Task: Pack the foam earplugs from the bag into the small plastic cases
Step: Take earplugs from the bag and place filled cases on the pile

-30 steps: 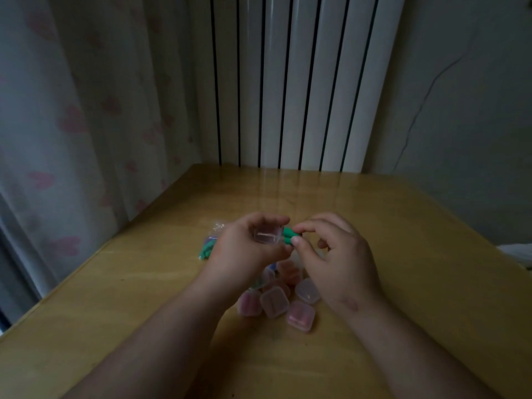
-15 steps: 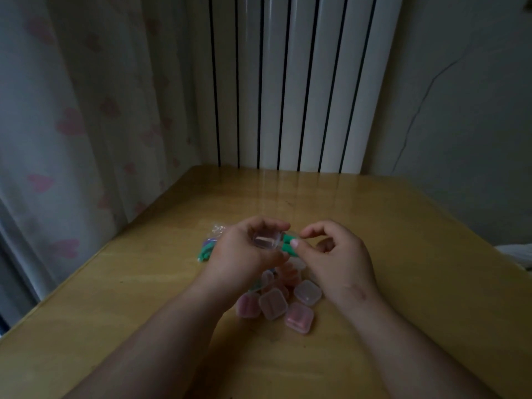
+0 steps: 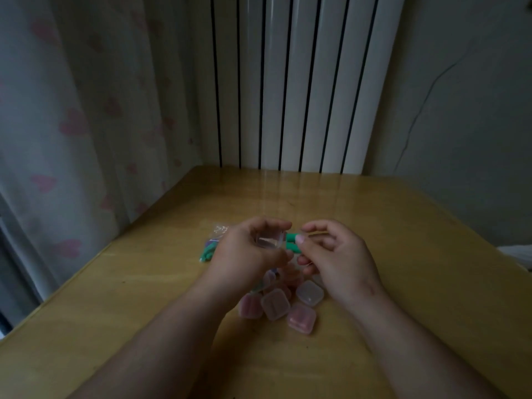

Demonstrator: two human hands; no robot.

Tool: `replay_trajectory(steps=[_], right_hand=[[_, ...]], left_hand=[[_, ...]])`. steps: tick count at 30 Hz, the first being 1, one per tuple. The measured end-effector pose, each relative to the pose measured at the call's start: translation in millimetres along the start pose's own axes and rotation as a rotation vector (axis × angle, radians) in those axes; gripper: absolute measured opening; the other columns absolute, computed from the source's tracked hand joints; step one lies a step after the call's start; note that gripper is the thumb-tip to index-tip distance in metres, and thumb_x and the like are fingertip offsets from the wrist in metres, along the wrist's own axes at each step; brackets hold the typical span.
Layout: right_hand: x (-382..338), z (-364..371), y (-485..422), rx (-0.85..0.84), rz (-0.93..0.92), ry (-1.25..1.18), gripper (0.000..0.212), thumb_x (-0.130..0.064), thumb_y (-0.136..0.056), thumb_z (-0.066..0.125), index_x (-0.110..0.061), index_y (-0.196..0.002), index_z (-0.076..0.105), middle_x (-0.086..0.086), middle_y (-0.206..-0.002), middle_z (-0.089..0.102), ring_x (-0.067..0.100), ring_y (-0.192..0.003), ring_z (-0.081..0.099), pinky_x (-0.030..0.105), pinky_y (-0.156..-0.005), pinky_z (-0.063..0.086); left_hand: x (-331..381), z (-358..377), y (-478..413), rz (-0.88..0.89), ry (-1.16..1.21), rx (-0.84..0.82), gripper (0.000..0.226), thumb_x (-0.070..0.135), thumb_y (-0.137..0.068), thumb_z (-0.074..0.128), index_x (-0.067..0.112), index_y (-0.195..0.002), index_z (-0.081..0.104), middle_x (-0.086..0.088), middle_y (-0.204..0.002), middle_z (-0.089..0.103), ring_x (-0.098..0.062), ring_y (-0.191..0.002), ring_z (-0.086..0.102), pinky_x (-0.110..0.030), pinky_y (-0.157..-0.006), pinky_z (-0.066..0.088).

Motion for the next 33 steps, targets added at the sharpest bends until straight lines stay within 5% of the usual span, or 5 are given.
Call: replay_trajectory(steps=[4, 7, 13, 27, 33], right_hand=[[1.1, -5.6, 0.9, 0.045, 0.006, -0.037, 0.014, -0.009, -0.086, 0.07, -0.021, -0.081, 0.065, 0.004, -0.068, 0.071, 0.014, -0.056, 0.066, 0.029, -0.052, 0.05], [3.5, -10.5, -0.4, 0.07, 0.042, -0.081, 0.011, -0.006, -0.086, 0.068, -0.016, -0.085, 0.064, 0.003, -0.066, 0.069, 0.011, -0.053, 0.063, 0.027, -0.05, 0.051], [11.0, -8.6, -0.6, 0.068, 0.134, -0.153, 0.01, -0.006, -0.089, 0.061, -0.014, -0.084, 0.062, -0.001, -0.062, 0.064, 0.013, -0.052, 0.057, 0.029, -0.05, 0.049], [9.8, 8.4, 4.1, -0.093, 0.119, -0.178, 0.02, -0.039, -0.09, 0.063, -0.021, -0.093, 0.073, 0.007, -0.089, 0.075, 0.026, -0.082, 0.073, 0.047, -0.076, 0.059], [10.0, -11.2, -2.1, 0.024, 0.109, 0.038, 0.014, -0.031, -0.087, 0.069, -0.018, -0.087, 0.072, -0.008, -0.05, 0.062, 0.003, -0.048, 0.057, 0.024, -0.053, 0.049]], left_hand=[[-3.1, 0.3, -0.2, -0.001, 0.099, -0.02, 0.061, 0.002, -0.082, 0.072, 0.039, -0.127, 0.057, -0.003, -0.104, 0.068, -0.017, -0.083, 0.072, -0.035, -0.076, 0.062], [-8.5, 4.8, -4.7, -0.066, 0.372, -0.032, 0.027, 0.016, -0.097, 0.05, 0.022, -0.121, 0.062, -0.018, -0.104, 0.07, -0.031, -0.08, 0.072, -0.042, -0.074, 0.059], [-11.9, 14.7, -5.5, -0.115, 0.516, -0.113, 0.042, 0.013, -0.099, 0.027, 0.007, -0.114, 0.066, -0.027, -0.098, 0.065, -0.033, -0.079, 0.065, -0.042, -0.073, 0.056], [-3.9, 9.2, 0.7, 0.009, -0.023, -0.096, 0.045, 0.018, -0.081, 0.075, 0.043, -0.116, 0.062, 0.009, -0.104, 0.07, -0.002, -0.091, 0.069, -0.022, -0.075, 0.058], [-6.8, -15.0, -4.1, -0.066, 0.058, 0.066, 0.04, -0.001, -0.077, 0.075, 0.029, -0.102, 0.067, 0.004, -0.1, 0.07, -0.012, -0.091, 0.07, -0.028, -0.078, 0.059]])
Point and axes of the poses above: each hand's wrist, its own y-axis away from the middle knuckle, its own z-axis out of the palm, x = y × z, the point moved 10 cm from there along -y, towards the middle knuckle
